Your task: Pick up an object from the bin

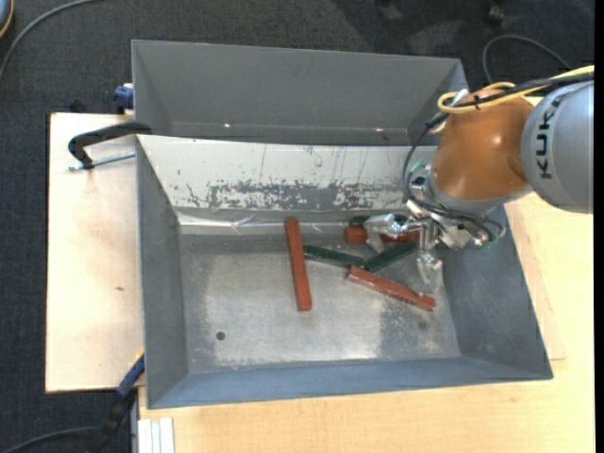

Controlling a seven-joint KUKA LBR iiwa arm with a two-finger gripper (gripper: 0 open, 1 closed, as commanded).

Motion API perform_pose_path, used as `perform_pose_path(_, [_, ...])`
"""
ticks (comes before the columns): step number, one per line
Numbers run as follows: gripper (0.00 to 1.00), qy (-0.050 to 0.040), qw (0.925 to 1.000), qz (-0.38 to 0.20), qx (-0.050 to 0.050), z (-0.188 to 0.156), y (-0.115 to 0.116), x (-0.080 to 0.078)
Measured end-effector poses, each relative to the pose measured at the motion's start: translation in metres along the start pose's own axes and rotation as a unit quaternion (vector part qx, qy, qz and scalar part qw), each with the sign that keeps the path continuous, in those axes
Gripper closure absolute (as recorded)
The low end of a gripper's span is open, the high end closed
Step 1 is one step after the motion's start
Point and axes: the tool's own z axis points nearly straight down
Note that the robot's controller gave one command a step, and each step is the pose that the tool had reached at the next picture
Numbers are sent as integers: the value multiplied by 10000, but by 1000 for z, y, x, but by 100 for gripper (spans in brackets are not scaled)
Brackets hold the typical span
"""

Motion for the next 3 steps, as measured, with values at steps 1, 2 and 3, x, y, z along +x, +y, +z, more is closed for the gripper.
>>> perform_pose_path(1, [0,19,9960,897,-38,1,-12,11])
perform_pose_path(2, [0,26,9958,915,-17,0,20,-10])
perform_pose_path(3, [100,-16,9956,933,8,-1,17,-11])
